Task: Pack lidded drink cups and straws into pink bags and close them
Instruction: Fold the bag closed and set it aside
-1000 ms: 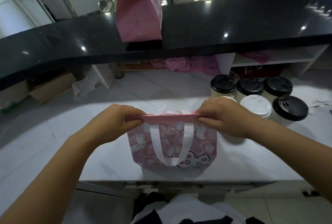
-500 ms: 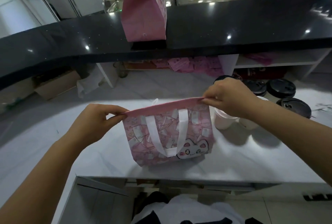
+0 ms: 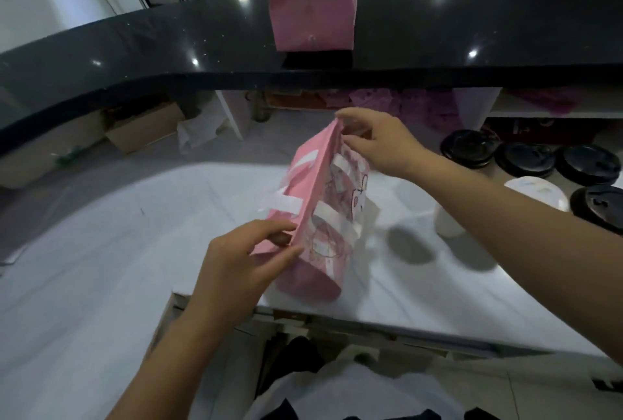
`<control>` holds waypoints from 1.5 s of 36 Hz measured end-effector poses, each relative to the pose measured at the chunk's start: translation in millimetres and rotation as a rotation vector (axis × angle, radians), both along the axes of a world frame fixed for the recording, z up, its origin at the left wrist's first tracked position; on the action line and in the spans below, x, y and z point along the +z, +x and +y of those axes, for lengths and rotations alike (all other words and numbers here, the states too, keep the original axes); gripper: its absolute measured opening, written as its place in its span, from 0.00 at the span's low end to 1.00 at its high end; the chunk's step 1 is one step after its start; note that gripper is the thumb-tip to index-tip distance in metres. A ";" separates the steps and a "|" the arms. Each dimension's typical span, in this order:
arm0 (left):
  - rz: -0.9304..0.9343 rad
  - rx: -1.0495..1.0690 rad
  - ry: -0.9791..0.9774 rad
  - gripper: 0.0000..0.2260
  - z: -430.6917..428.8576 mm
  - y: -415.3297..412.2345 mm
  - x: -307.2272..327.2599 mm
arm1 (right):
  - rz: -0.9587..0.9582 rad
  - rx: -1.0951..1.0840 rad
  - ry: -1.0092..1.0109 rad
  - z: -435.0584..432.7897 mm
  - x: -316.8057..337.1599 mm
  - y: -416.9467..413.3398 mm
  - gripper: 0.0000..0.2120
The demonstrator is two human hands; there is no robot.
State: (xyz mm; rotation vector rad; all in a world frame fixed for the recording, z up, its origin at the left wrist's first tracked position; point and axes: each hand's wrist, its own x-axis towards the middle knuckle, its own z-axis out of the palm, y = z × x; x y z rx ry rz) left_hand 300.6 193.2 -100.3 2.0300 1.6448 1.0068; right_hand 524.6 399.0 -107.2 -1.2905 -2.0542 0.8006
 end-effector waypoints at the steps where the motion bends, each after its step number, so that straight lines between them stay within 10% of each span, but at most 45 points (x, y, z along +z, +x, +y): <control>1: -0.032 0.008 -0.017 0.16 0.5 0.8 -1.5 | 0.046 0.014 -0.045 -3.0 -4.0 -2.1 0.21; 11: -0.254 0.156 -0.323 0.38 -17.7 -24.6 -54.1 | 0.348 -0.155 -0.333 -94.2 -75.2 20.8 0.20; 21: -0.374 0.076 -0.543 0.26 -6.3 -37.9 -62.1 | 0.562 -0.052 -0.686 -195.6 -108.3 27.8 0.35; 27: -0.260 0.047 -0.520 0.19 34.0 -53.1 -23.5 | 0.423 -0.276 -0.568 -205.9 -120.8 30.3 0.27; 31: -0.200 0.135 -0.286 0.13 85.1 -44.3 23.5 | -0.077 -0.365 -0.166 -198.1 -108.7 35.7 0.15; 36: 0.121 -0.019 -0.136 0.10 166.8 9.7 77.0 | -0.409 -0.230 -0.029 -186.3 -82.8 35.9 0.18; 44: 0.931 -0.168 -0.635 0.15 281.9 93.9 36.6 | -0.444 -0.168 0.110 -179.8 -70.1 23.5 0.12; 54: 1.239 -0.225 -1.039 0.11 314.1 123.9 -6.7 | -0.549 -0.286 0.135 -184.7 -67.4 8.1 0.07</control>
